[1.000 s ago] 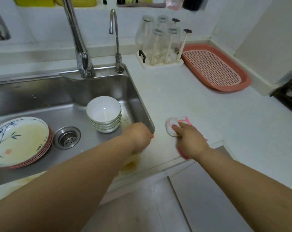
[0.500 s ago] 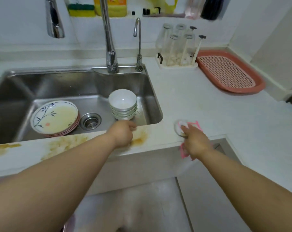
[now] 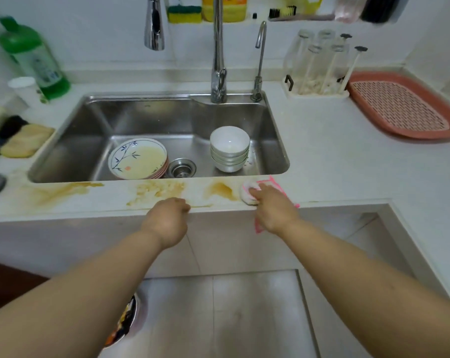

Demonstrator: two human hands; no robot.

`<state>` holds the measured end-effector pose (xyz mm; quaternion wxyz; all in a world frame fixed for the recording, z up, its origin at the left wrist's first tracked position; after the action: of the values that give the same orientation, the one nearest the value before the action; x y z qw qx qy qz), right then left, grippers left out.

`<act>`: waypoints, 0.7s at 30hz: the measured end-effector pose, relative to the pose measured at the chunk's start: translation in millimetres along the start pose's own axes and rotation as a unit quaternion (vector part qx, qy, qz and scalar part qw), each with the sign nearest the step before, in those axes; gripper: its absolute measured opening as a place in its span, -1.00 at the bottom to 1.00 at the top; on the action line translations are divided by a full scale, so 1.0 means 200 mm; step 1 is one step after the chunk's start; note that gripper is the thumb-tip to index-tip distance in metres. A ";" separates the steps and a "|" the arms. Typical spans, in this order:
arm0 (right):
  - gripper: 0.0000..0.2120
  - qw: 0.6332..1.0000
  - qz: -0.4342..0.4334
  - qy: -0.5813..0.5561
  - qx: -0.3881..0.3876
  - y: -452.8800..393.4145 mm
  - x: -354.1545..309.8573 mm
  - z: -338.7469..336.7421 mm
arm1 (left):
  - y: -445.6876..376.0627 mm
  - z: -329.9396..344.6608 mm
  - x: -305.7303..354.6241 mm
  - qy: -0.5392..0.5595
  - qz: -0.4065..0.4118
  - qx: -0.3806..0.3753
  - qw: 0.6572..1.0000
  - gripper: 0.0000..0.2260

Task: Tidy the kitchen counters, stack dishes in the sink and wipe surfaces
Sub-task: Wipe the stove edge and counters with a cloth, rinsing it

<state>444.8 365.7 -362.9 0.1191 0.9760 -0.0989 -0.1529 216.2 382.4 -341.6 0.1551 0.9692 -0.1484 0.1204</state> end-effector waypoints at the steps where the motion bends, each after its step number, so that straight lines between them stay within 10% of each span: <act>1: -0.20 0.999 0.042 0.005 0.016 0.00 0.09 -0.03 | 0.00 0.00 -0.01 0.001 0.009 -0.001 1.000 -0.56; 6: -0.44 0.980 0.188 0.012 0.069 -0.08 0.04 -0.02 | 0.00 0.01 -0.06 0.026 0.046 0.019 0.998 -0.50; 14: -0.42 0.996 -0.070 0.005 0.050 0.05 -0.42 0.17 | -0.04 -0.01 -0.15 0.066 0.049 0.033 0.996 -0.62; 21: -0.49 0.983 0.168 0.011 0.077 -0.08 -0.15 0.02 | -0.05 -0.02 -0.17 0.055 0.058 0.006 0.997 -0.62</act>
<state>418.7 386.8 -362.5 0.0687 0.9535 -0.2712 -0.1121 186.5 401.5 -350.4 0.1501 0.9517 -0.1949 0.1836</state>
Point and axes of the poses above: each hand's wrist, its own y-axis away from the middle knuckle, its own z-axis out of the palm, x = y × z, the point moved 4 cm from there along -y, towards the middle knuckle, and after that the axes turned 4 degrees about z, right-handed, at the moved point
